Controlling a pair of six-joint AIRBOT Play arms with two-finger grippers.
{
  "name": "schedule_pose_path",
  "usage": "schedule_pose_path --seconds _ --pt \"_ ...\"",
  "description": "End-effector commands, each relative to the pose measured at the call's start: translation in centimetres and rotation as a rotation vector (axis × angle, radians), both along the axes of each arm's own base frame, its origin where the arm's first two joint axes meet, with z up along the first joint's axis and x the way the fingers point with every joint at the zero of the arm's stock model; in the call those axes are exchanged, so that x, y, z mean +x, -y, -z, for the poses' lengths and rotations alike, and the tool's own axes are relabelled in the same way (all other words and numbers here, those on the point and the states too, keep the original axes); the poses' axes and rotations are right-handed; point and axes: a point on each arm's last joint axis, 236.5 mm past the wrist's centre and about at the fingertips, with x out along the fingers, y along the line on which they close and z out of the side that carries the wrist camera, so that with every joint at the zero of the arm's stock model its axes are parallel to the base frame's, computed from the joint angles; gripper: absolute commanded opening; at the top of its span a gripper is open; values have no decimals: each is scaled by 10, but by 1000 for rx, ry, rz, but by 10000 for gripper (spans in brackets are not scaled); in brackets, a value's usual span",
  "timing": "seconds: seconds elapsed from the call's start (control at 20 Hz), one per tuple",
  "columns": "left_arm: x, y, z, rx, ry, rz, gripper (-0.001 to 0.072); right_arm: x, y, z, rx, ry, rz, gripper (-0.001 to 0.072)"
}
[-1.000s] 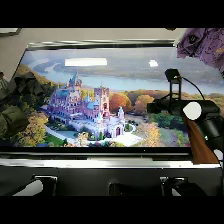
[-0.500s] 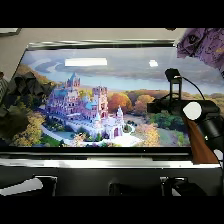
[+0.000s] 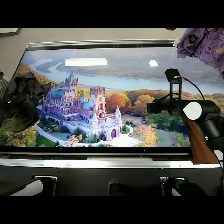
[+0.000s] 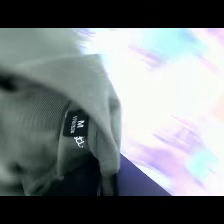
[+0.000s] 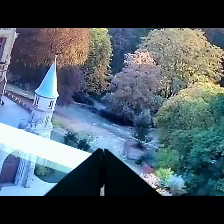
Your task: Fold the clothes and pants, and hang the long-sleeved shirts on hangers.
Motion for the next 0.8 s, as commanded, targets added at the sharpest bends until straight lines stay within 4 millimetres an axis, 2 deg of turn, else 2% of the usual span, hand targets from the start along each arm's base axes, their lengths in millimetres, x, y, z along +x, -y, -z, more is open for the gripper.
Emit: schedule_pose_path --seconds 0.0,0.2,0.3,0.35,0.45,0.55,0.6,0.65,0.7,0.75 --pt "-7 156 -55 -126 103 248 15 -2 1 -7 -3 19 -2 32" --pt "-43 333 -69 -254 175 488 15 -6 15 -28 -66 92 0 32" --pt "-63 406 -60 -328 204 541 15 -11 28 -38 -127 124 1 32" --pt "-73 435 -47 -367 186 541 15 -14 36 -42 -166 134 2 32" --pt "-92 472 -6 -407 99 517 15 -23 49 -46 -225 134 5 32" --pt "-102 485 28 -410 21 497 18 -34 55 -43 -249 100 3 65" --pt "-103 486 35 -417 -1 484 51 -40 56 -39 -252 72 0 120" --pt "-99 482 34 -416 0 476 257 -46 56 -34 -256 38 -4 242" --pt "-93 474 28 -414 4 469 543 -50 57 -31 -259 16 -6 325" --pt "-86 459 19 -393 13 483 720 -54 60 -28 -260 -7 7 329"
